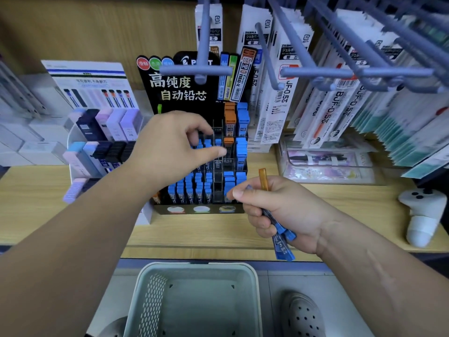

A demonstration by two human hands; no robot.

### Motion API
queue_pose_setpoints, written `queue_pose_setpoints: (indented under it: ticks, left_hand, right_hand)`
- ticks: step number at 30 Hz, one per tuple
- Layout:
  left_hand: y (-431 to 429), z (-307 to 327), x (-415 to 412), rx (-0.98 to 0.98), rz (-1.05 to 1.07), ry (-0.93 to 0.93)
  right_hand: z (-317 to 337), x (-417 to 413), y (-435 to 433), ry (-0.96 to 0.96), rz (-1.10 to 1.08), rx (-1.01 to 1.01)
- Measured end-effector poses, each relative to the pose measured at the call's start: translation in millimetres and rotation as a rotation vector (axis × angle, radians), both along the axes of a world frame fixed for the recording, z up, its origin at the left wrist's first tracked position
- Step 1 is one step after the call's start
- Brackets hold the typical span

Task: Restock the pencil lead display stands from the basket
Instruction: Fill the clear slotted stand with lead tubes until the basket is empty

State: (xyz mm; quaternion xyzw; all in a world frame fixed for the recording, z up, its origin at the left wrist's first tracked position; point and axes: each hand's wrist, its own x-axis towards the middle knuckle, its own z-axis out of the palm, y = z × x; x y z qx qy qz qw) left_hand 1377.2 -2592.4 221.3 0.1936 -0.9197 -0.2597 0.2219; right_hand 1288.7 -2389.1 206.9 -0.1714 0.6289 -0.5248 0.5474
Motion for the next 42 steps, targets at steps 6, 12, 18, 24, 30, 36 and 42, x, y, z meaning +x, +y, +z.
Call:
queue_pose_setpoints:
  ticks: [6,12,18,24,30,36,42]
  left_hand:
    - [42,9,1,0.594,-0.300,-0.047]
    - [51,3,10,0.753,-0.336,-0.091]
    - [33,17,22,0.851,-0.215,0.012]
    - [-3,32,42,0.954,-0.043,0.304]
    - [-1,17,63,0.860,-0.057,0.203]
    - [13,7,80,0.822,-0.190,-0.021]
    - [14,-1,93,0.891,-0.102,0.069]
  right_hand:
    - [4,9,-4,0.051,0.064,-0.016]
    - [6,17,-8,0.117,0.115,-0.030]
    - [8,19,-6,0.097,0.208,-0.017]
    - [8,21,-11,0.033,0.037,-0.054]
    - [11,27,-28,0.010,-0.194,-0.170]
    - [5,45,-48,0.112,-0.179,-0.191]
    - [5,58,-58,0.103,-0.161,-0.188]
